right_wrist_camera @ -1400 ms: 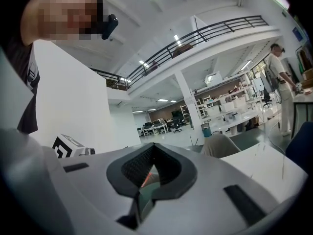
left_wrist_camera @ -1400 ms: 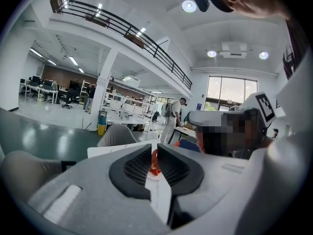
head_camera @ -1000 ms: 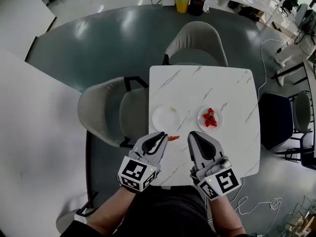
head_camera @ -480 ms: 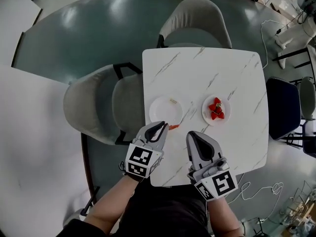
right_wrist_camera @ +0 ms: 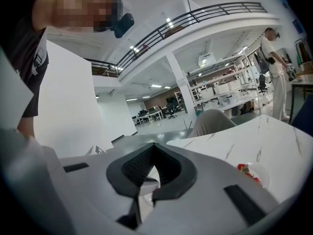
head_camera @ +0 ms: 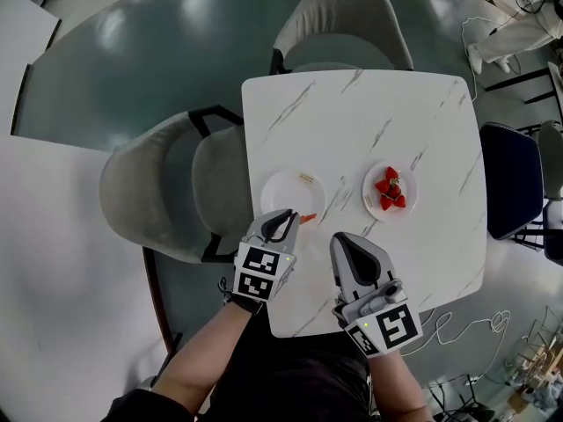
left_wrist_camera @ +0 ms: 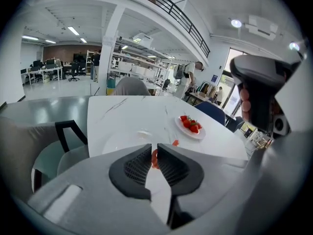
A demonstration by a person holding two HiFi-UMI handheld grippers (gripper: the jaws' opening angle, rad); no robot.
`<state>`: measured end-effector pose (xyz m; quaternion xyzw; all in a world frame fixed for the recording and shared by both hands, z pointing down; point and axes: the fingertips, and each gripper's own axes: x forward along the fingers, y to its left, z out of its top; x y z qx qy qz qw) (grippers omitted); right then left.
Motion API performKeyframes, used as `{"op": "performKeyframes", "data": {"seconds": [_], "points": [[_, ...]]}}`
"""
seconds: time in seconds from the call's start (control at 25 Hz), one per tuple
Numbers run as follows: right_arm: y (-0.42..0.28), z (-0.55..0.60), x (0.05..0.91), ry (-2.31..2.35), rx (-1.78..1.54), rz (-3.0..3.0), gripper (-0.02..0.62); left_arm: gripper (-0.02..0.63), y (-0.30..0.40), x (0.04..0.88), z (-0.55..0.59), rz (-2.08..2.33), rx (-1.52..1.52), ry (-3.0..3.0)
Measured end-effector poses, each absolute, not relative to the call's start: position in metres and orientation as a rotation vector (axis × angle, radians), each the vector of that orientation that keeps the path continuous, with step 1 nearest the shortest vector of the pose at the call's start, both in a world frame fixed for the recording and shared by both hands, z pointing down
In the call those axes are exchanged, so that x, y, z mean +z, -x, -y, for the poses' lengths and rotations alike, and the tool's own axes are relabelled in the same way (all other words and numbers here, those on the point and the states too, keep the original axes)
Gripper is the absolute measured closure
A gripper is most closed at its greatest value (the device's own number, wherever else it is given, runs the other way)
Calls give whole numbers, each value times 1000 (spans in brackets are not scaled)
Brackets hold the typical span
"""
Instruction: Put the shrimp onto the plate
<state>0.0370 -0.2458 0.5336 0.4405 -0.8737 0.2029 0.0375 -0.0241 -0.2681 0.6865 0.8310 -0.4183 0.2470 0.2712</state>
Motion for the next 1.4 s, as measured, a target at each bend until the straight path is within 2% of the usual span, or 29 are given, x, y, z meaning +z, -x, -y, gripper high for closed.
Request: {"op": "performKeyframes", "data": {"seconds": [0.84,1.16,1.24,1.4], "points": [[-35,253,544,-1304,664,2668,594,561,35,715,276,1167,874,-2168],[-36,249,531,-1305,714,2690,594,563,37,650,277,1219,698,-2234],[-36,246,520,-1299,720,2703,594,598,35,625,273,1222,633,-2269],[-29,237,492,-1263,684,2722,594,598,31,570,262,1203,498,-2341]]}}
